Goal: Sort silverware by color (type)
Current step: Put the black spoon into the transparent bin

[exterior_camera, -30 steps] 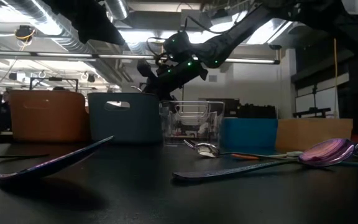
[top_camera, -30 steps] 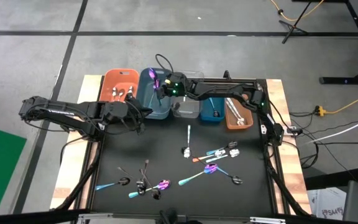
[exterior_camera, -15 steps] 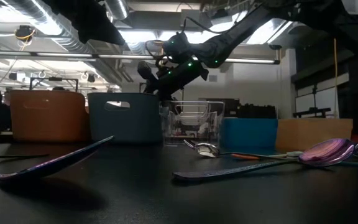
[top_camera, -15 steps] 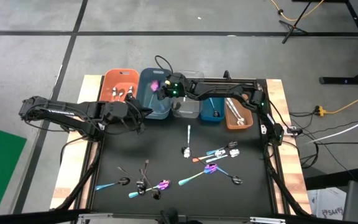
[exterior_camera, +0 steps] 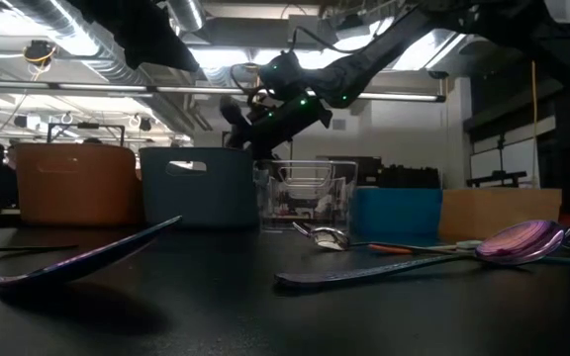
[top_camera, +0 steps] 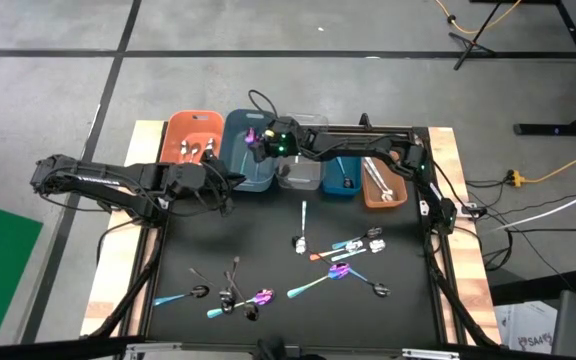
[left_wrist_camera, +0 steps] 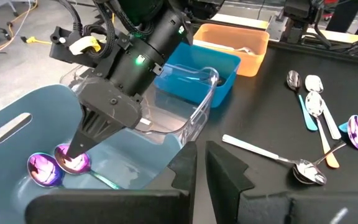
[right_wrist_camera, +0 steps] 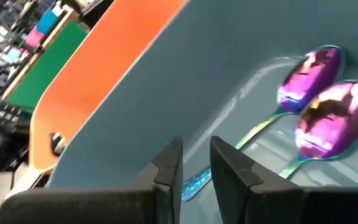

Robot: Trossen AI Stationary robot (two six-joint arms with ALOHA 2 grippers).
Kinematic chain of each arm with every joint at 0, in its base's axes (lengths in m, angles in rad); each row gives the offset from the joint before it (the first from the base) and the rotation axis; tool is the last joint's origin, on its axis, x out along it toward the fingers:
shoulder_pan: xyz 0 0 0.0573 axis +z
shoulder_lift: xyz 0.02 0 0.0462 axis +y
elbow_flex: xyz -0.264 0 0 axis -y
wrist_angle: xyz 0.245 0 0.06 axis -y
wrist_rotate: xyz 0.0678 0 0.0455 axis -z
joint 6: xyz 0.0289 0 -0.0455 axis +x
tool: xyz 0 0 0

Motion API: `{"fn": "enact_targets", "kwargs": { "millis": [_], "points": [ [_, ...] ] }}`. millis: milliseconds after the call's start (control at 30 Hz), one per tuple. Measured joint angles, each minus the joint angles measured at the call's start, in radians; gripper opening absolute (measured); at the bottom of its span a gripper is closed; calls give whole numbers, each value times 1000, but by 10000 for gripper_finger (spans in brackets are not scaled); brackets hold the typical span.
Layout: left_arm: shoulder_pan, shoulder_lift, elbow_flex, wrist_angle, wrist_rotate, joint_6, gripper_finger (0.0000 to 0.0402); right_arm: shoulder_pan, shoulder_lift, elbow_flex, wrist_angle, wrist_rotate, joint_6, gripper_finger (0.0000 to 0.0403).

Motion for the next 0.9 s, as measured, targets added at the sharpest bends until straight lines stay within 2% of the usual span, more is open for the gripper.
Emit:
{"fn": "enact_targets", "kwargs": {
  "millis": [200, 400, 567, 700, 900],
  "points": [
    [0, 0, 0, 0, 34, -26, 28, 1, -51, 0, 3, -64, -138, 71],
    [0, 0, 0, -1, 185, -26, 28, 1, -143, 0, -50, -138, -262, 72],
    [-16, 36, 1, 3, 291, -26, 28, 1, -252, 1, -250, -138, -435, 72],
    [-49, 98, 1, 13, 296, -25, 28, 1, -341, 1, -420, -114, -525, 72],
    [-136, 217, 1, 152, 297, -23, 28, 2, -456, 1, -657, -106, -596, 72]
  ]
}}
